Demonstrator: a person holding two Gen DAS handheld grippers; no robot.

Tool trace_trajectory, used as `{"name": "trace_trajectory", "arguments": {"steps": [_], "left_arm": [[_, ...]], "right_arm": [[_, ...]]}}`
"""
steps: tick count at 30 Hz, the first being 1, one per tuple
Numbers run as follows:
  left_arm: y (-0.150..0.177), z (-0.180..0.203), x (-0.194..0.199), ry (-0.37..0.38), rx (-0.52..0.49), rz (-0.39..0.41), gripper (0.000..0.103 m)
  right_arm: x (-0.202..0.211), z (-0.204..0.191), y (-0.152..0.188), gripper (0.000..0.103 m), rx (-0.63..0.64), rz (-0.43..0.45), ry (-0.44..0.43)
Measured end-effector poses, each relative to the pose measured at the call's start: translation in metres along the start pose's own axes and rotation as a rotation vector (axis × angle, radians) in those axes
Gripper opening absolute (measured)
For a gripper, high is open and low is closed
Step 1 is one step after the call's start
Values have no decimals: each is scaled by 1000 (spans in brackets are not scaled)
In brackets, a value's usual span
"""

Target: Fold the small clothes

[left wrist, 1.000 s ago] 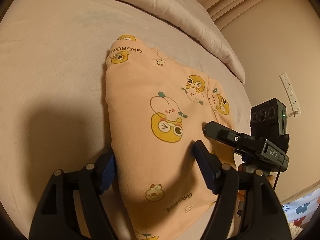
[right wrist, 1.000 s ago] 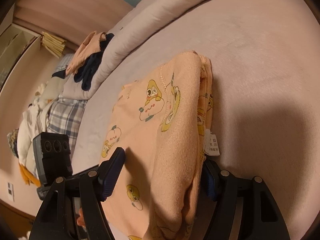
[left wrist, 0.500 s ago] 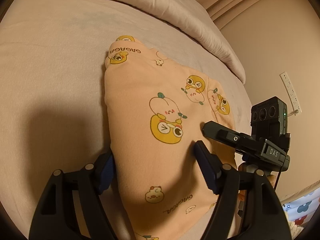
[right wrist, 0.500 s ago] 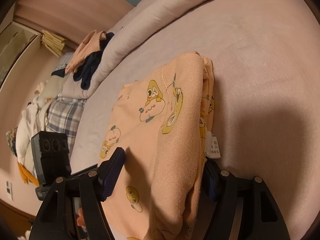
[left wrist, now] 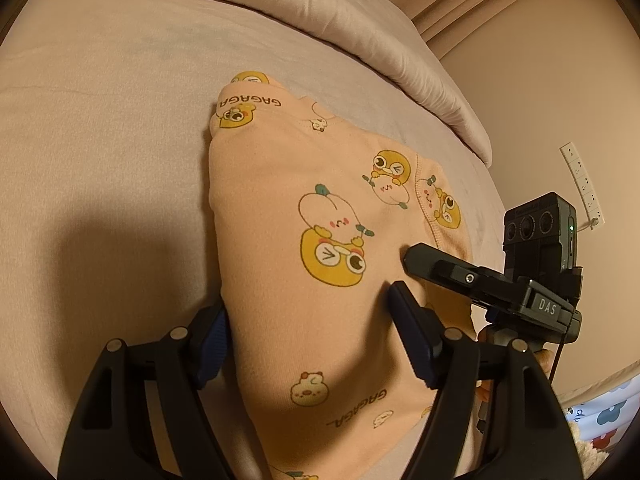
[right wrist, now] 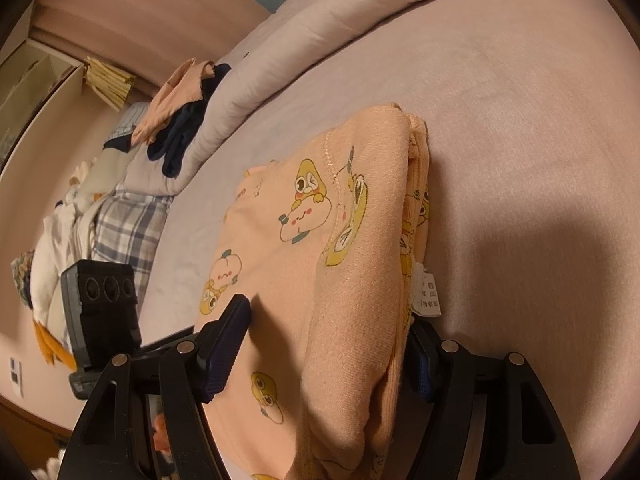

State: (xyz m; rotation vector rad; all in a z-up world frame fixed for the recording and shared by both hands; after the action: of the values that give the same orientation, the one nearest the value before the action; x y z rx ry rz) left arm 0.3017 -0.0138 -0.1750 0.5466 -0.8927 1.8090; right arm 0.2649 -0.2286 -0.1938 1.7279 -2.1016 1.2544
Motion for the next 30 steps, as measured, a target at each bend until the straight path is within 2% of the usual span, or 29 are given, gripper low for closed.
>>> {"name": "trace_trajectory", "arguments": {"steps": [26,30], "left_arm": [[1,0,-2,-79,-7,10,55],[1,1,-2,-95,-5,12,54]], "right_arm": [[-4,-10,-1,53,126,-7,152],[-5,-14,-1,47,142,-3,181]]}}
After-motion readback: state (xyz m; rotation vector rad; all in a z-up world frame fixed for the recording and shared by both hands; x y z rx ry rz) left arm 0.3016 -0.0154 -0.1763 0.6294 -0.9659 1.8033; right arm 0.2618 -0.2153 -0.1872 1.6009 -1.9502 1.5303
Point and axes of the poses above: each gripper's, at about its wrist camera, not at the fingertips, and x roughly against the way its jaws point, z to its right, y to its underside, the point moved 3 cm from there along -x, roughly the way its jaws point, and after that the axes turned 7 degrees about x, right-handed, at the moved point
